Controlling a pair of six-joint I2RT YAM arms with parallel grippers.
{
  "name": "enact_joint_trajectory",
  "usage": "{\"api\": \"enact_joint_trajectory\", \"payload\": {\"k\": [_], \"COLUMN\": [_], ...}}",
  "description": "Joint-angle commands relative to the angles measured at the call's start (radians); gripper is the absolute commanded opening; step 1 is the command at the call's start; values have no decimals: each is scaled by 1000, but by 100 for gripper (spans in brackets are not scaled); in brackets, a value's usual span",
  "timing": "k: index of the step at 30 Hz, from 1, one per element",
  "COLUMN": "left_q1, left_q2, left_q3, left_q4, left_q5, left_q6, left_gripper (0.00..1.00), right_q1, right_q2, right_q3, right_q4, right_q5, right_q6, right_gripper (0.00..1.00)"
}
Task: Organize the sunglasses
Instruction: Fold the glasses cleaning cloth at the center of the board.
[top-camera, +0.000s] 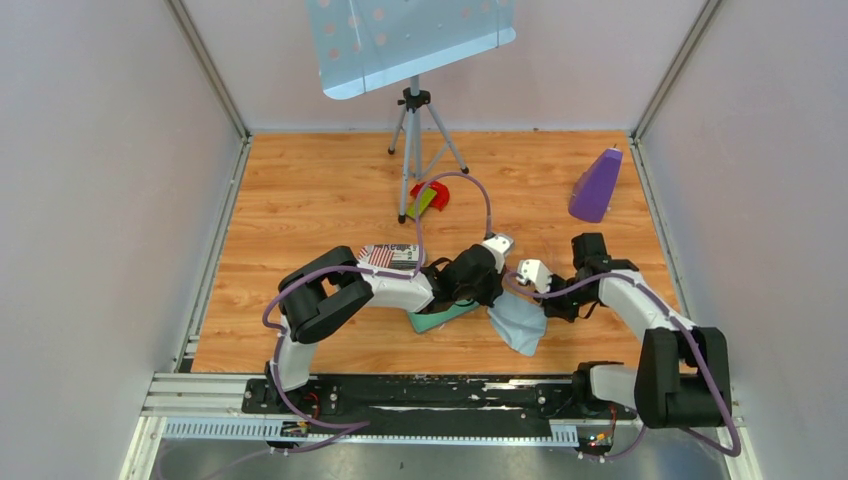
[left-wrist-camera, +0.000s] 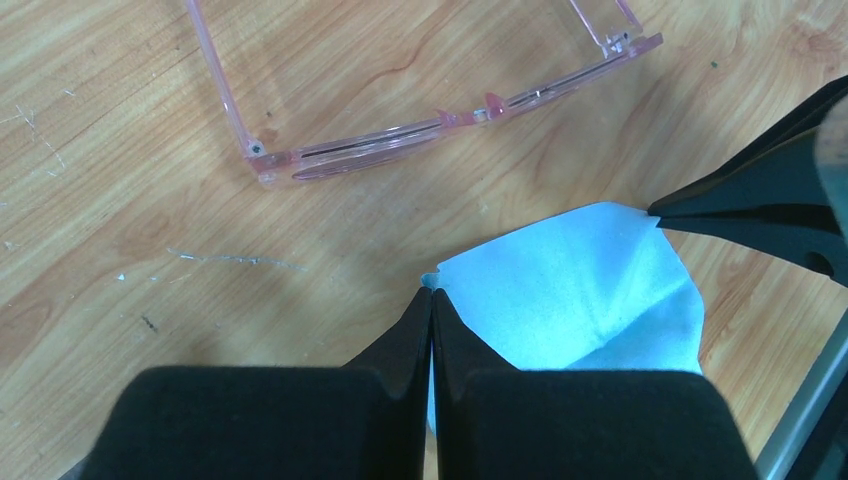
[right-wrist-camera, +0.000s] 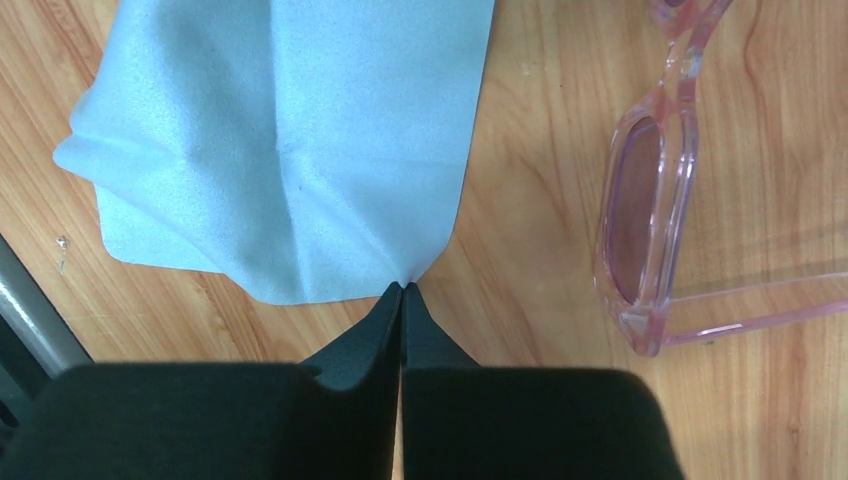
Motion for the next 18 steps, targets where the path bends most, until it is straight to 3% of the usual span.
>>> {"api": "enact_joint_trajectory", "payload": {"k": [1,18], "left_q1": [5,7], "left_q2": [-23,-33], "left_q3": [-19,3], "left_q4": [64,146], "left_q5": [-10,-17], "left_q6": [-25,30], "left_gripper": [0,0], "right_q1": [0,-7], "right_q2": [-60,-95], "right_q3": [-11,21], "right_q4": [-38,14], "right_q5": [19,145], "right_q6": [-3,-6], "right_gripper": [0,0]}}
